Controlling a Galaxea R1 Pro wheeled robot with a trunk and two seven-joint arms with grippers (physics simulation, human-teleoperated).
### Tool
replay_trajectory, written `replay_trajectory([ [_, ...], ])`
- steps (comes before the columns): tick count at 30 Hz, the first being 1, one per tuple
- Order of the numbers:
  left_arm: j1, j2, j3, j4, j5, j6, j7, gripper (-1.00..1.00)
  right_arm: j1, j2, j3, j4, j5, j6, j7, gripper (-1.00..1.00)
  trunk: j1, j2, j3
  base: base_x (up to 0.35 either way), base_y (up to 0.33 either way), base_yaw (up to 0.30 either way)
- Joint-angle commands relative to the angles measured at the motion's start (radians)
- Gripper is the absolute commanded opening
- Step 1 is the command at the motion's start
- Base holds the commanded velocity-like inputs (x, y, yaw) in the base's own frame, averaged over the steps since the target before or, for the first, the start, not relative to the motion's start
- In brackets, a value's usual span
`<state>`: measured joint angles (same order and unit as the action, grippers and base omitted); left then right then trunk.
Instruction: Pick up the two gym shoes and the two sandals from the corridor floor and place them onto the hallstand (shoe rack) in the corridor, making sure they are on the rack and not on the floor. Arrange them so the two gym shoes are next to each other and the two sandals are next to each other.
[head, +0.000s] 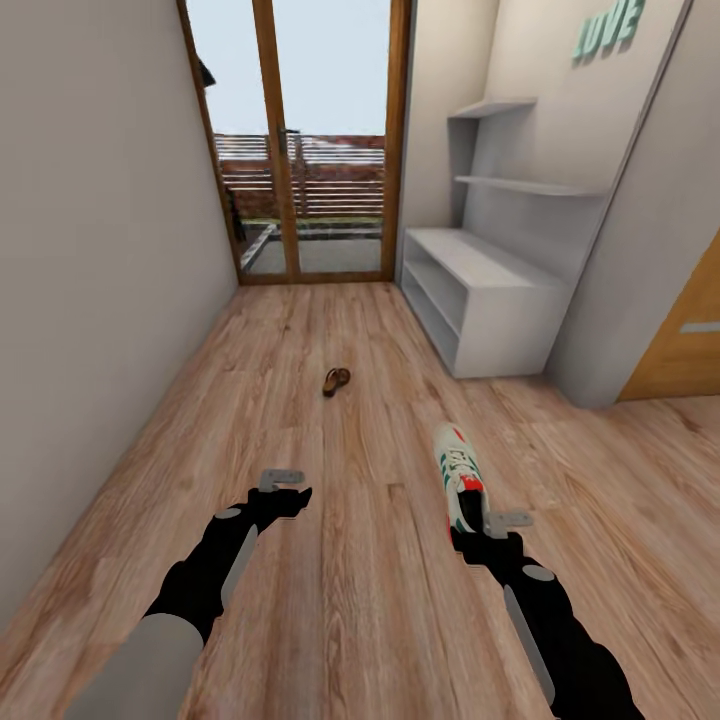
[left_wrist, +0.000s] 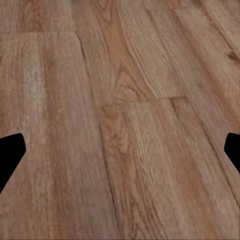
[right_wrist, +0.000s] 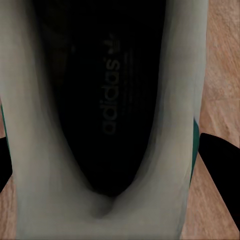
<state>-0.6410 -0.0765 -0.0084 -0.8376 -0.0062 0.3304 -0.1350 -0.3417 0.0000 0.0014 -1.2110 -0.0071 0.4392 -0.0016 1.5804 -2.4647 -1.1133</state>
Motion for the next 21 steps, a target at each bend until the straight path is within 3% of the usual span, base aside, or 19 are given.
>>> replay_trajectory([
  [1, 0.0, 0.0, 0.001, -0.001, 0.0, 0.006, -0.003, 1.0, 0.0, 0.0, 0.0, -0.001, 0.002, 0.006, -0.001, -1.0, 0.0, 0.0, -0.001, 0.349, 0.103, 0.0],
  [21, 0.0, 0.0, 0.001, -0.001, -0.001, 0.006, -0.003, 1.0, 0.0, 0.0, 0.0, -0.002, -0.001, 0.006, -0.001, -1.0, 0.0, 0.0, -0.001, 0.349, 0.103, 0.0],
])
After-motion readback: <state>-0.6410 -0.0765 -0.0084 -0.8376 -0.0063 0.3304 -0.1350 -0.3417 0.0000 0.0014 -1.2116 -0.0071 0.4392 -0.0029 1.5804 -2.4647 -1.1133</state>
